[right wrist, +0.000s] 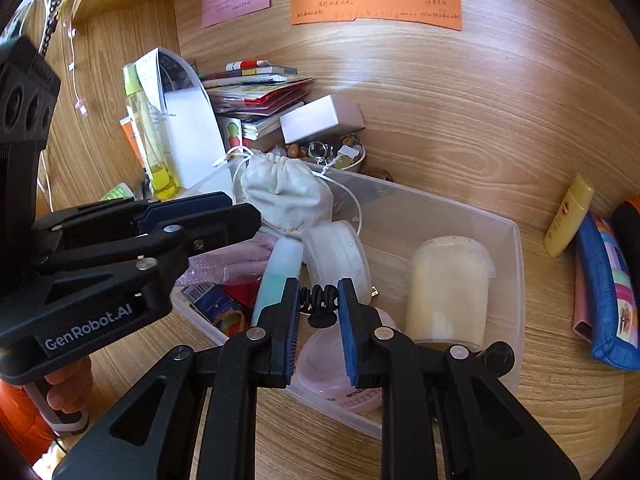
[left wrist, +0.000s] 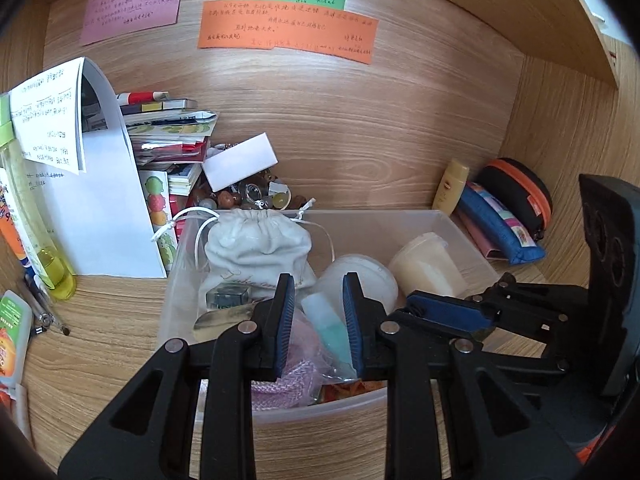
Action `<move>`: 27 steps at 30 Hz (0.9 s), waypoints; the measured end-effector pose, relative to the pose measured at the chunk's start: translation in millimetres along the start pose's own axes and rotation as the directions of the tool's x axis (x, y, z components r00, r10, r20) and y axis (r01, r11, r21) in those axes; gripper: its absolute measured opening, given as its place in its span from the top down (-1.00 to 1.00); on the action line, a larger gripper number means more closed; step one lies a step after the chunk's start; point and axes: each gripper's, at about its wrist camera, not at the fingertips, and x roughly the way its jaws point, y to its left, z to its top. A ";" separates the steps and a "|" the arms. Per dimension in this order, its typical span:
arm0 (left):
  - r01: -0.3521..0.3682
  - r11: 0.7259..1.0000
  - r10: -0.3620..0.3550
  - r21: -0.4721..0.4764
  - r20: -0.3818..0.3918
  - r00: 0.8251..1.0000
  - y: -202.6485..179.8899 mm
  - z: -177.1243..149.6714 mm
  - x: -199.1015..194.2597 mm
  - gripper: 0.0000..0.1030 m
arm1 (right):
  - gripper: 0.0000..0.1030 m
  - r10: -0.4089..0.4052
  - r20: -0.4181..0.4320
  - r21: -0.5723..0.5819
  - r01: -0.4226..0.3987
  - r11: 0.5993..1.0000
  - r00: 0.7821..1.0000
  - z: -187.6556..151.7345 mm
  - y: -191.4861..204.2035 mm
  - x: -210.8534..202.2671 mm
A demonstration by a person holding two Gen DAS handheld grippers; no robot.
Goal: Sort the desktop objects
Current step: 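Release the black rubber piece with the right gripper while the left releases the blue tube into the box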
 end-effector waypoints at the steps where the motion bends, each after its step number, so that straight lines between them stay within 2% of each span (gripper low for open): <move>1: -0.007 1.000 0.007 0.005 0.004 1.000 -0.6 -0.7 -0.2 0.53 | 0.67 -0.004 0.004 -0.005 0.004 1.000 1.000 -0.9 1.3 -0.5; 8: -0.020 1.000 0.019 0.006 0.037 0.999 0.0 -0.5 -7.5 0.53 | 0.66 -0.024 0.016 -0.034 0.025 0.999 1.000 -3.8 7.4 -1.7; 16: -0.014 1.000 0.014 0.006 0.047 0.999 0.1 0.0 -11.5 0.39 | 0.46 -0.043 0.017 -0.048 0.044 0.998 0.999 -3.3 7.7 -2.8; 17: -0.011 1.000 0.011 0.004 0.050 0.999 0.1 -0.1 -13.1 0.36 | 0.43 -0.042 0.017 -0.048 0.043 0.998 0.999 -3.2 7.7 -3.2; 20: -0.016 1.000 0.016 -0.008 0.077 0.997 2.6 0.6 -20.9 0.05 | 0.18 -0.056 0.035 -0.053 0.058 0.997 0.998 -2.7 8.2 -6.9; 21: -0.018 1.000 0.019 -0.011 0.086 0.996 3.2 1.0 -23.1 -0.03 | 0.16 -0.066 0.044 -0.053 0.068 0.996 0.997 -2.2 8.2 -8.6; 25: -0.004 1.000 0.008 -0.031 0.121 0.993 8.7 3.1 -33.6 -0.08 | 0.11 -0.076 0.059 -0.046 0.079 0.996 0.995 2.7 8.0 -14.8; 27: -0.005 0.999 0.011 -0.039 0.133 0.991 10.6 4.3 -37.3 -0.24 | 0.09 -0.084 0.066 -0.046 0.087 0.995 0.994 4.9 9.0 -18.7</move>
